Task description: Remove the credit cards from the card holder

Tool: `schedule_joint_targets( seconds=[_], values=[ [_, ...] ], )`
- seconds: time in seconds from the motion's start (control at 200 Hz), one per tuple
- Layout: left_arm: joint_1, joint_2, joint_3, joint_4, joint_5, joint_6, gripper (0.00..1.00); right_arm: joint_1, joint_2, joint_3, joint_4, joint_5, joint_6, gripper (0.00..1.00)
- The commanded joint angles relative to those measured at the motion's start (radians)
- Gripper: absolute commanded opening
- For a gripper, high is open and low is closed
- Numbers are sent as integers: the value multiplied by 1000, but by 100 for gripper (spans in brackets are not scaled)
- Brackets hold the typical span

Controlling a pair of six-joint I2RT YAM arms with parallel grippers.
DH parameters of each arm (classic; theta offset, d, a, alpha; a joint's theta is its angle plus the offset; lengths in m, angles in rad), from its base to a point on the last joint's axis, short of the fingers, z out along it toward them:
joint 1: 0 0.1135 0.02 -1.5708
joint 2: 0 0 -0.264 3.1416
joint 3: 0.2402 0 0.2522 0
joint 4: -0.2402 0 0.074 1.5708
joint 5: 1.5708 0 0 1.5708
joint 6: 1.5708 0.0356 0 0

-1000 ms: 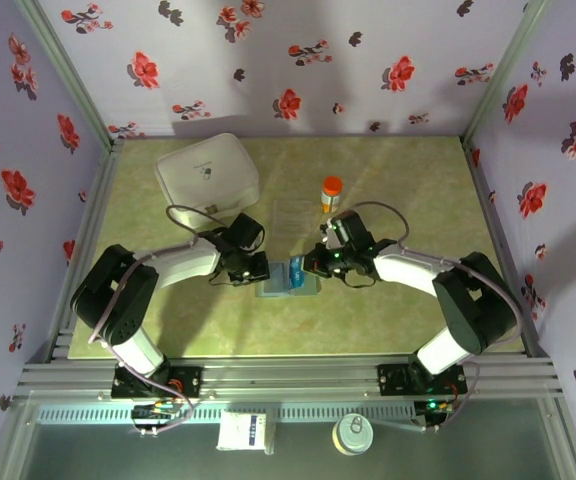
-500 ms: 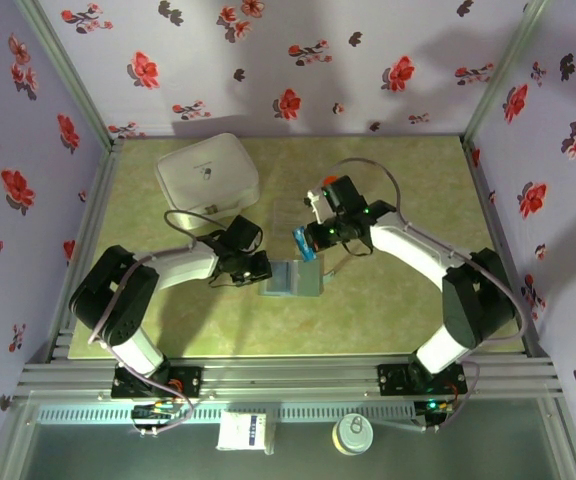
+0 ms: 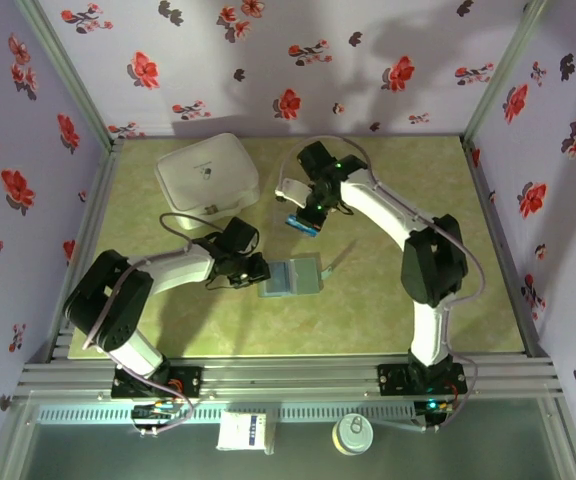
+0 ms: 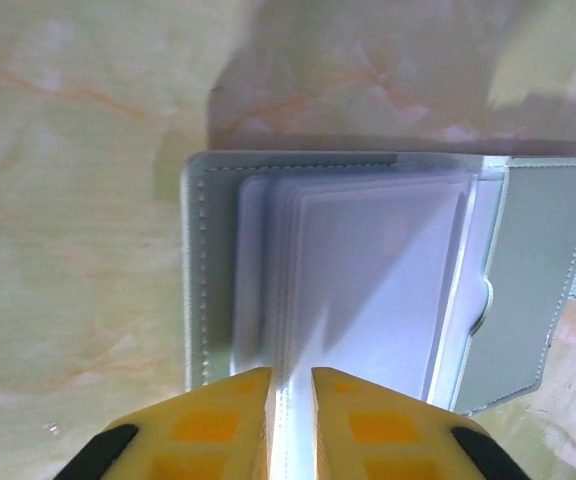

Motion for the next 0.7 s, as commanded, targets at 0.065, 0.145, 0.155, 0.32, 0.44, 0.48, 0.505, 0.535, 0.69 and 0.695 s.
schedule_joint_targets(
  seconds=[0.065,0.145,0.155,0.32,0.44,0.48,0.505,0.535,0.69,0.695],
  values=[
    [45,-73,1,-71,1,32,20,0,131,184,-157,16,-143,0],
    [72,-107,-19,-86,1,44,21,0,191,270,-195,15,-160,0],
    [75,-111,-22,-88,1,44,21,0,199,279,-200,15,-162,0],
    [116,-172,-64,-96,5,48,23,-1,294,441,-277,10,-188,0],
    [132,-192,-83,-93,4,44,23,-1,342,526,-309,0,-194,0],
    [136,-194,-86,-93,6,43,23,-2,354,542,-309,-3,-196,0],
    [139,-194,-87,-94,7,45,23,-1,362,552,-310,-2,-199,0],
    [142,-193,-87,-93,9,47,23,-1,371,563,-311,0,-203,0],
    [159,-203,-96,-106,11,58,23,-6,415,605,-354,-8,-238,0],
    [159,-204,-97,-106,10,59,23,-6,415,606,-357,-8,-240,0]
  ],
)
